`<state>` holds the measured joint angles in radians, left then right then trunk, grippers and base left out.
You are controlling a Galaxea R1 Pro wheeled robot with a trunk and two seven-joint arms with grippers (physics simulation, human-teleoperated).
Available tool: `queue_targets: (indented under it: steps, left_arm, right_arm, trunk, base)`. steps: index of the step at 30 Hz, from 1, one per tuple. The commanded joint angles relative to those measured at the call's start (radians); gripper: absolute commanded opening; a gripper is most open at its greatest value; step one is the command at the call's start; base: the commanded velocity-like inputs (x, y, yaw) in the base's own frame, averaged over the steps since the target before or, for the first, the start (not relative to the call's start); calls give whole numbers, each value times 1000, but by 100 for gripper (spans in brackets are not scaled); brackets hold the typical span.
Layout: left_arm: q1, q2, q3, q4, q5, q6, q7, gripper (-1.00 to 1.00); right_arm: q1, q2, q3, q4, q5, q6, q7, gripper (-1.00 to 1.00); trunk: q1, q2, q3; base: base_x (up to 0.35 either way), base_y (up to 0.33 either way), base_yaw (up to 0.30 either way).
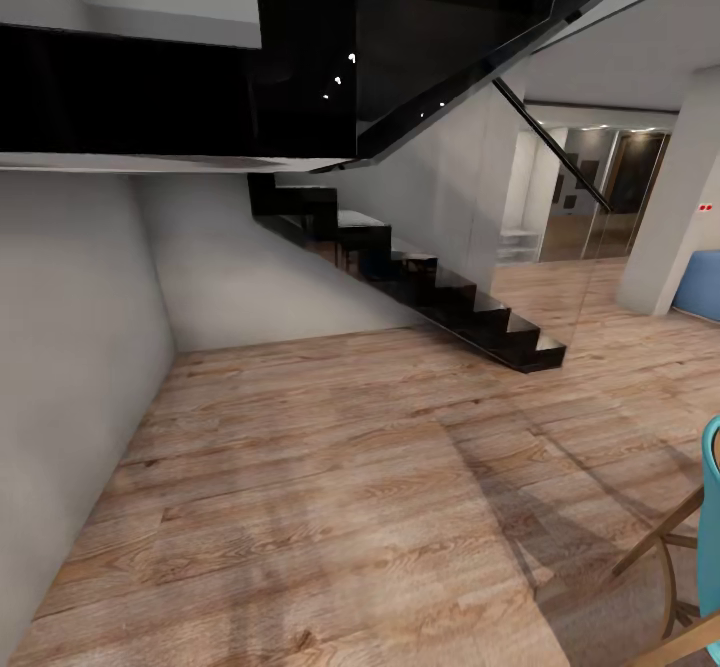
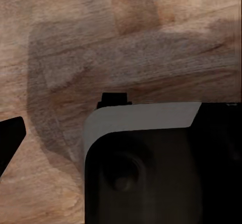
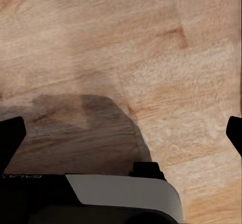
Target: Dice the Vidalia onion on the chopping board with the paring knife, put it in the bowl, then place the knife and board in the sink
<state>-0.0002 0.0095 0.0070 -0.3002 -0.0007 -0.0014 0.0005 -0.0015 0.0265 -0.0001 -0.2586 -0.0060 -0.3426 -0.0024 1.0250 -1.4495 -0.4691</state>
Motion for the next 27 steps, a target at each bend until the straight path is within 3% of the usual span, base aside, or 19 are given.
queue_targets:
  steps: [1,14,19,27]
  left_arm:
    - [0,0,1,-29,0,0,0,100]
    - [0,0,1,-303,2,0,1,100]
    - [0,1,2,-319,2,0,1,100]
    - [0,15,4,-294,5,-1,1,100]
  right_arm:
    - [0,-1,0,-23,0,-2,-1,100]
    - [0,-5,-1,-301,3,-5,-2,100]
    - [0,-15,-1,-364,3,-23,-1,100]
    - [0,-20,3,-359,4,-57,4,100]
  trunk:
    - [0,0,-1]
    - [0,0,-1]
    - [0,0,-1]
    - [0,0,-1]
  base:
    - [0,0,0]
    - [0,0,0]
    - [0,0,0]
    - [0,0,0]
